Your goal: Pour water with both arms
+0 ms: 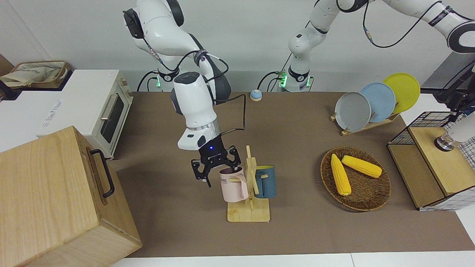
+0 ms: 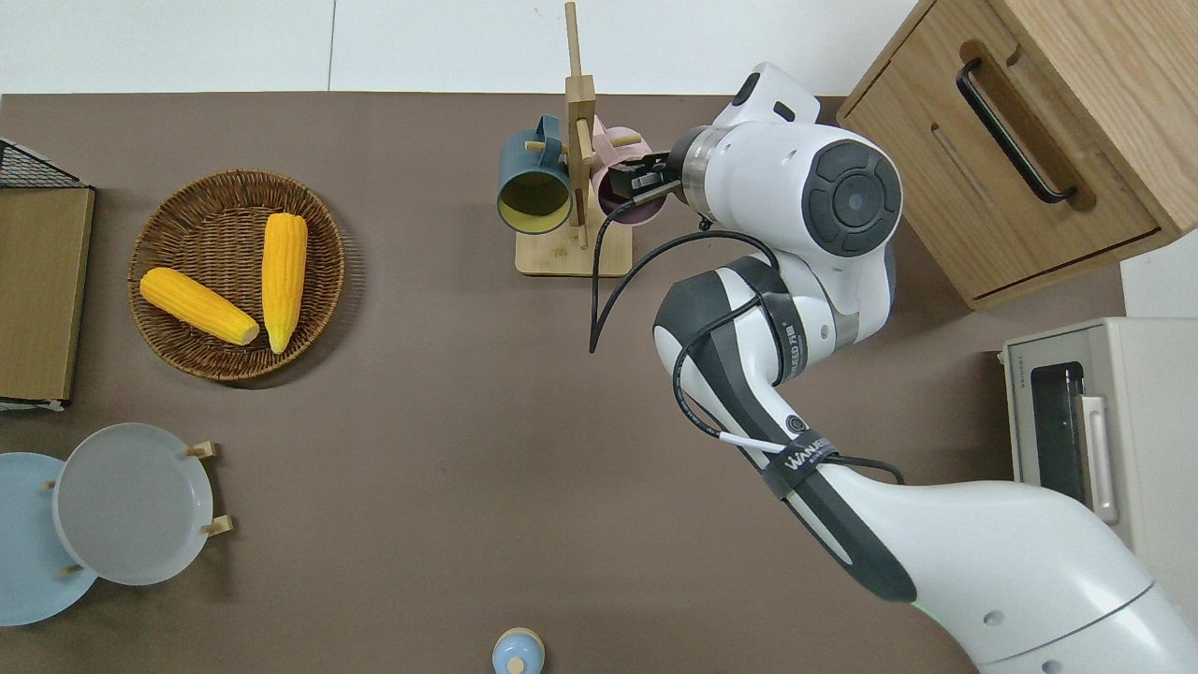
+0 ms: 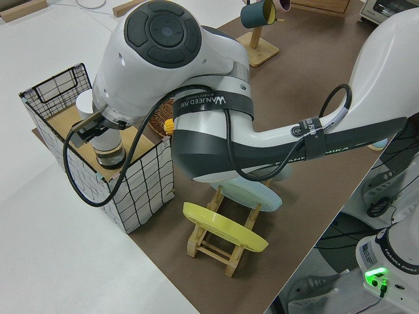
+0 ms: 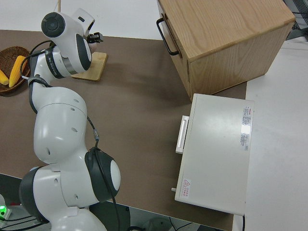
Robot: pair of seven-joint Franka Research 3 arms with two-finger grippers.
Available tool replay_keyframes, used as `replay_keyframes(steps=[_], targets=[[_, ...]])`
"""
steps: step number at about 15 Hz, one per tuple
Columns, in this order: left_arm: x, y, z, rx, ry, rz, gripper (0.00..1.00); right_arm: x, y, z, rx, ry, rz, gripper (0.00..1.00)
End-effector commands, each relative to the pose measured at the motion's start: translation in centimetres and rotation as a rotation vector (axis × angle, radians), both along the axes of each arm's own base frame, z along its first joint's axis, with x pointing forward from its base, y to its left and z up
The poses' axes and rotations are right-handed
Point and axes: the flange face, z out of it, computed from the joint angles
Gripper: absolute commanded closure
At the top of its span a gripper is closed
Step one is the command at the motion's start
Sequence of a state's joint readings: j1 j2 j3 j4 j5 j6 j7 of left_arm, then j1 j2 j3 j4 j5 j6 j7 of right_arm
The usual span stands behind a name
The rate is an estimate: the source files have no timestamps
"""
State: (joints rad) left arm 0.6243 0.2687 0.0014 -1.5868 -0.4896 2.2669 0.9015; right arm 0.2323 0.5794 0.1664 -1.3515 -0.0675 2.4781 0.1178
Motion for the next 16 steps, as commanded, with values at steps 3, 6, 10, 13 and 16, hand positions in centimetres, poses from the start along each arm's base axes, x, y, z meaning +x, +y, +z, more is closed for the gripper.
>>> replay_keyframes(steps=[3,6,10,13,16], targets=[[-0.4,0.3,-2.5,-0.003,-0.068,0.01,0.0,0.6,-0.4,0.0,-0.005,-0.013,-0.004,0.782],[-0.2,0.5,-3.2,0.006,-0.077,0.011,0.0,0.6,-0.3,0.0,-0.002,-0.012,-0.006,0.933],[0.1,0.4,-3.7,-0.014,-0.088,0.016,0.0,0.6,-0.4,0.0,-0.001,-0.012,-0.01,1.0],[0.4,0.1,-3.7,-0.012,-0.091,0.013,0.08,0.6,-0.9,0.6,-0.001,-0.017,-0.013,1.0],[0.5,0.1,-3.4,-0.01,-0.096,0.013,0.65,0.4,-1.4,1.0,-0.017,0.002,-0.013,1.0]])
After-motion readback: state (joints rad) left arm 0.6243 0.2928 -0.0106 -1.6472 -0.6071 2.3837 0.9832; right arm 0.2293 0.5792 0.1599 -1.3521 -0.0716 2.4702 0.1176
